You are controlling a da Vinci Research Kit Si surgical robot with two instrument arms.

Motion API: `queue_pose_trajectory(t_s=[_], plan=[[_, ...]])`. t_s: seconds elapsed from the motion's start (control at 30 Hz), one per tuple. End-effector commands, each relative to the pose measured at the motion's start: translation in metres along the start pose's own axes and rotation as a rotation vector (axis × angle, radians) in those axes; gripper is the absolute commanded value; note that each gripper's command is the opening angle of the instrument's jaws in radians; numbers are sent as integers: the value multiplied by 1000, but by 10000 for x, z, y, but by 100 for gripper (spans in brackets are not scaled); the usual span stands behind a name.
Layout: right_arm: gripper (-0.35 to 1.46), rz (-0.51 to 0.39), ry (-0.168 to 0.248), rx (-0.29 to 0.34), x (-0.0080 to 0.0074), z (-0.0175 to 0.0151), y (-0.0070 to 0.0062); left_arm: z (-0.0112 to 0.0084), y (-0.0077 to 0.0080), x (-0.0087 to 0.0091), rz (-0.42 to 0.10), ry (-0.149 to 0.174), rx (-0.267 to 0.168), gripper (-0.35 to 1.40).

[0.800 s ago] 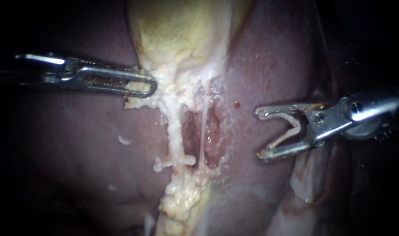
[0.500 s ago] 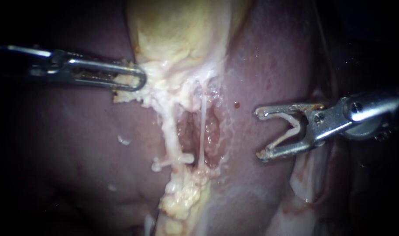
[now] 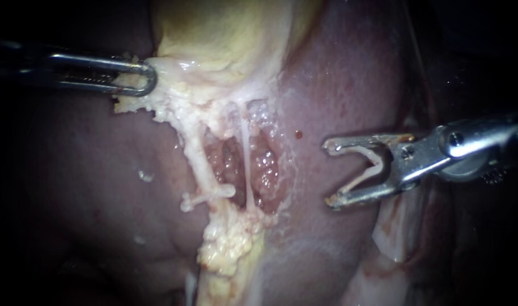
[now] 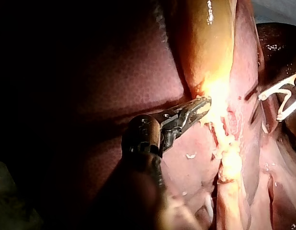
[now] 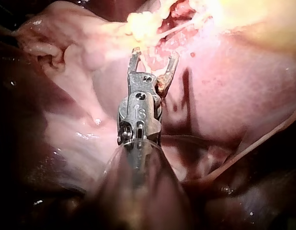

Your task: Clipping second clip left tube

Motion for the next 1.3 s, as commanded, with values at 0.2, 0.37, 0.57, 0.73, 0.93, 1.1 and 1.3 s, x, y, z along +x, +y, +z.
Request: queue_pose_trajectory(t_s=[0.2,0.37,0.57,0.73,0.93,1.1,1.3], plan=[[50,118,43,51,10,41,-4,1,1,0,0,1,2,-35],[49,194,89,99,11,68,1,1,2,0,0,1,2,-35],[47,256,135,144,1,96,12,3,2,-1,-1,2,3,-35],[47,269,145,155,-16,118,27,3,3,-1,0,2,3,-35],[49,291,156,143,-37,133,38,3,3,-1,-1,2,4,-35],[49,295,159,150,-47,140,40,4,3,-1,0,2,4,-35],[49,271,240,225,-47,145,44,4,3,-1,-1,3,5,-35]])
